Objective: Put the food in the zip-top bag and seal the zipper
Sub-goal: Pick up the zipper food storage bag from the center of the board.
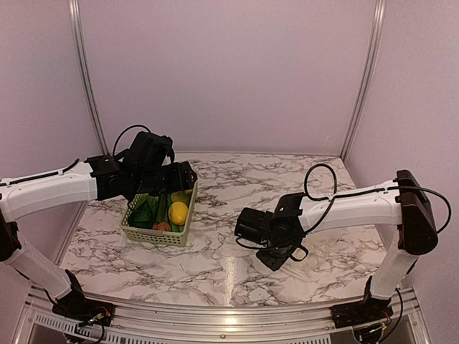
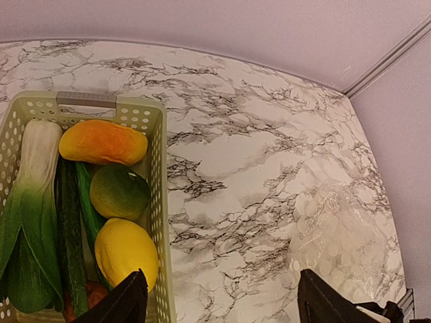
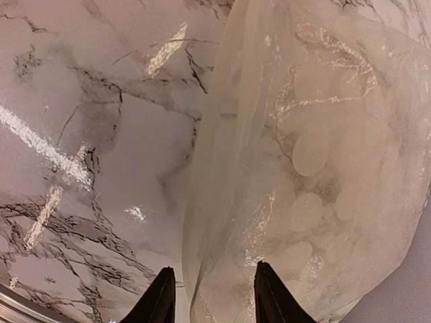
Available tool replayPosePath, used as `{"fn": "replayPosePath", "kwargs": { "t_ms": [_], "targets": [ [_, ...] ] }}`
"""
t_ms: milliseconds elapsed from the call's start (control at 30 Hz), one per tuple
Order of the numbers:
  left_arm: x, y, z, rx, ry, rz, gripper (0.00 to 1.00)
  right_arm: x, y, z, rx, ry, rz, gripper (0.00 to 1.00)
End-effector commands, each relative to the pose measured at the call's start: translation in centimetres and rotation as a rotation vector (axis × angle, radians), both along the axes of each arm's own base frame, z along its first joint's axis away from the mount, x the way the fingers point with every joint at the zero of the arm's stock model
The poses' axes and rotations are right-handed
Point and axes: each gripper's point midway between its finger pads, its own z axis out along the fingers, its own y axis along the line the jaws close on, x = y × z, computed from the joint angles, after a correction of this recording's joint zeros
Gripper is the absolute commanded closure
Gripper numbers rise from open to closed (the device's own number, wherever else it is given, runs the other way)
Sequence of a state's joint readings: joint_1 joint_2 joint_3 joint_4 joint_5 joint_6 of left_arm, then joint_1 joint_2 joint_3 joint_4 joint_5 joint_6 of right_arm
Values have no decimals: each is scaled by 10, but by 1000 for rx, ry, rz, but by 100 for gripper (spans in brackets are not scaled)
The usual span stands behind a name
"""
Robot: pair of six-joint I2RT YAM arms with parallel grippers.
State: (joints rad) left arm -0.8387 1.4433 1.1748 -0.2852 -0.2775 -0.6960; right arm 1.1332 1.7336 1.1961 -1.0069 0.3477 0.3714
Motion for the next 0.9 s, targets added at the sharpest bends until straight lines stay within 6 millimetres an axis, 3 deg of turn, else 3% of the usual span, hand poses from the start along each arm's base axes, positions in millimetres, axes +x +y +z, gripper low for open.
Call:
{"fn": "replayPosePath", "kwargs": {
  "t_ms": [0, 167, 367, 433, 533, 700, 867],
  "targets": [
    [-4, 4, -3, 17, 14, 4, 21, 5, -11, -8, -40, -14, -31, 63],
    [-4, 4, -5, 16, 22, 1, 21, 11, -22, -13, -53, -16, -65, 71],
    [-7, 8, -7, 22, 26, 12, 21, 25, -14, 4, 12, -60, -71, 100],
    [-7, 9, -7, 16, 28, 18, 21, 34, -6, 14, 36, -94, -64, 100],
    [-7, 7, -7, -8, 35, 24, 21, 54, 15, 39, 100, -167, -51, 100],
    [-7, -6, -5, -67, 40, -7, 22, 88, 74, 99, 266, -268, -17, 100],
    [-7, -21, 6, -123, 22, -46, 22, 105, 109, 130, 402, -298, -10, 100]
  ]
}}
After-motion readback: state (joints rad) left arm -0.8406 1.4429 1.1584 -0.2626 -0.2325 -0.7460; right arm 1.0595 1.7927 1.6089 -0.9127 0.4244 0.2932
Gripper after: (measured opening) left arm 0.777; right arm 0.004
